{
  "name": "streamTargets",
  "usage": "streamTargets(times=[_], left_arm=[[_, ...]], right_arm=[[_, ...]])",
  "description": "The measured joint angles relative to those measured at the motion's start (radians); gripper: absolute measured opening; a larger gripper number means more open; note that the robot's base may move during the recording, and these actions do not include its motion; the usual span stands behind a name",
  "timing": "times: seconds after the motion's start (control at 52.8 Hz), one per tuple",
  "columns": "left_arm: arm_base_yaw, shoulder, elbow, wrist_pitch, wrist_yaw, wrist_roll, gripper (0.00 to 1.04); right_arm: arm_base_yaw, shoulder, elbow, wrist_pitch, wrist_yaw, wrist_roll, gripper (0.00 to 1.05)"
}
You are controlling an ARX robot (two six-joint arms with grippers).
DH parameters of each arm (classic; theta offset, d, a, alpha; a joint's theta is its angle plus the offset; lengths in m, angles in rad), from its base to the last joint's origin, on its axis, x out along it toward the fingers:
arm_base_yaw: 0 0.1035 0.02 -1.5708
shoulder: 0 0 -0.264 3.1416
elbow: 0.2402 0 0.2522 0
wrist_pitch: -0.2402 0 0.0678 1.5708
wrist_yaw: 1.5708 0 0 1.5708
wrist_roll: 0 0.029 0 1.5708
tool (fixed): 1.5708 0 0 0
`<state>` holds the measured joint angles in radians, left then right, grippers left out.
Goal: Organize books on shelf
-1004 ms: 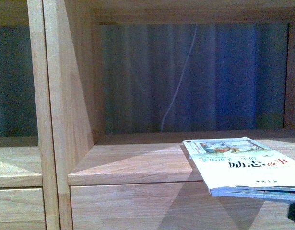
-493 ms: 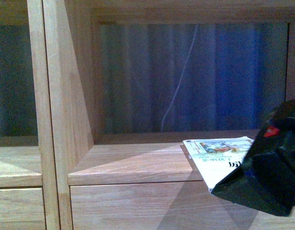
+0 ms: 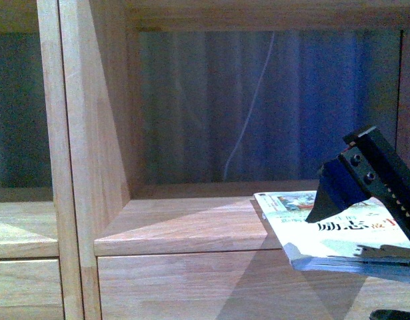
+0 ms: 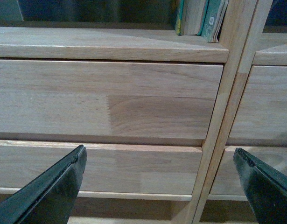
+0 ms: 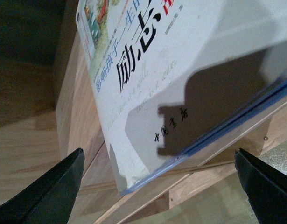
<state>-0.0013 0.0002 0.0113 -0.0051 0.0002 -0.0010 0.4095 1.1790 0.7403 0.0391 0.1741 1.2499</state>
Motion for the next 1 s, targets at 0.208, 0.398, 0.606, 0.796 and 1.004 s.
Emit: streamTargets(times=[0.208,0.398,0.606,0.796,1.004], left_arm=[[0.000,0.000,0.000,0.000,0.000,0.000,0.97],[0.000,0.000,0.000,0.000,0.000,0.000,0.97],[0.000,0.000,0.000,0.000,0.000,0.000,0.97],[0.000,0.000,0.000,0.000,0.000,0.000,0.97],[0.000,0.000,0.000,0.000,0.000,0.000,0.97]], right_arm=[[-0.045,0.089,0.043,0.006,-0.018,0.041,0.98],[-0.063,0.132,0.097,0.006,-0.018,0.049,0.98],[-0.079,0.143,0.128,0.006,-0.012,0.048,0.98],[-0.090,0.155,0.128,0.005,-0.011,0.046,0.71],[-0.100,0.145,0.128,0.005,-0.019,0.042,0.29]])
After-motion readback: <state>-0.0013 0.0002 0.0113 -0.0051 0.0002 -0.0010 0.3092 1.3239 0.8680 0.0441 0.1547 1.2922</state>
